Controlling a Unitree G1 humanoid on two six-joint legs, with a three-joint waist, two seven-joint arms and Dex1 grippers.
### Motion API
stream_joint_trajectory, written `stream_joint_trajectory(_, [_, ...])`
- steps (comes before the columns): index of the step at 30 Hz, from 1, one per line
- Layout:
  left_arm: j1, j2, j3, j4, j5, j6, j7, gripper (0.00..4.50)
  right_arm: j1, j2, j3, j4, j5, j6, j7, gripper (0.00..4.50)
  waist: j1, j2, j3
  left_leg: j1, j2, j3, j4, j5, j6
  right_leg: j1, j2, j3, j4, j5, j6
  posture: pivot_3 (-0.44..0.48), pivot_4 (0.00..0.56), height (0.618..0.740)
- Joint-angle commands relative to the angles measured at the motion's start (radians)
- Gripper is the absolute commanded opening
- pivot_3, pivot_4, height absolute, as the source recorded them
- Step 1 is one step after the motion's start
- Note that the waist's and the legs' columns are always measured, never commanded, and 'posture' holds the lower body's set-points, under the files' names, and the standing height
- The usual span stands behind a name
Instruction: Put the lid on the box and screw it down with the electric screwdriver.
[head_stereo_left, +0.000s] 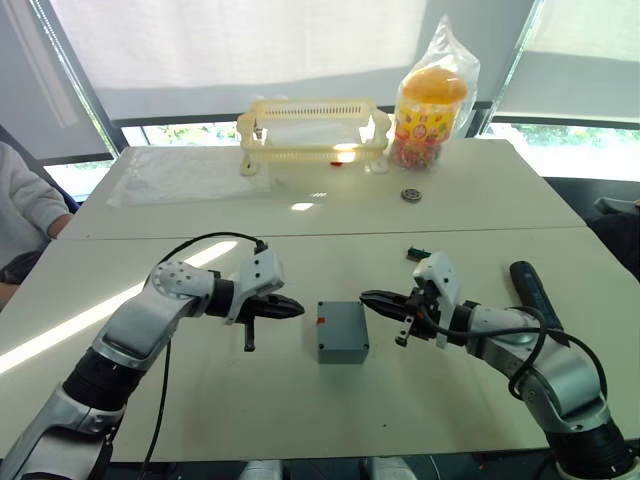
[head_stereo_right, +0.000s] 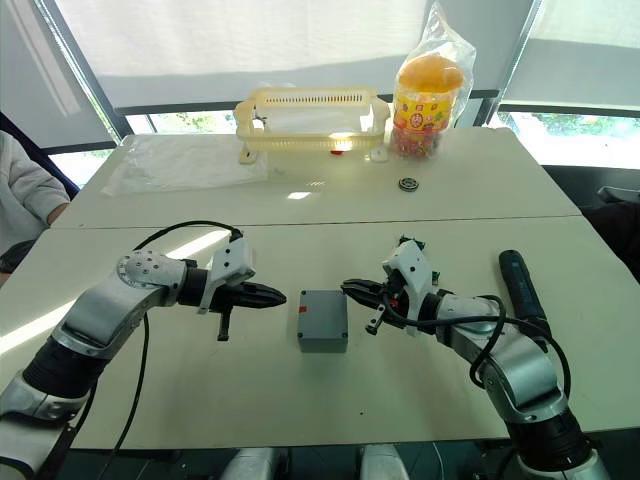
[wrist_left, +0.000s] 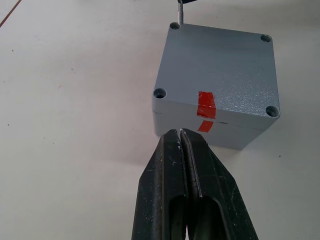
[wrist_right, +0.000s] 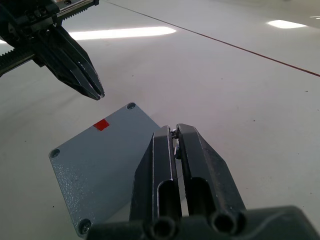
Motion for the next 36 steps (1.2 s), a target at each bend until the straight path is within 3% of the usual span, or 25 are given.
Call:
stream_joint_trajectory(1, [0.003,0.004,0.020,-0.025,-0.007,-0.002,0.001,0.00,-0.017,-0.001,0.000,-0.008,-0.013,-0.029,0.008,0.10,0.000,0.000,0.000,0.000,0.000,0.000,0.000,0.000,0.000,0.000,0.000,0.000,0.000,0.000,0.000,0.000,0.150,0.740])
stream_joint_trajectory(36, [0.012,-0.019,0.022,0.004,0.000,-0.017,0.010,0.00,-0.010,-0.001,0.050,0.029,-0.102,-0.076,0.053,0.10,0.000,0.000,0.000,0.000,0.000,0.000,0.000,0.000,0.000,0.000,0.000,0.000,0.000,0.000,0.000,0.000,0.150,0.740])
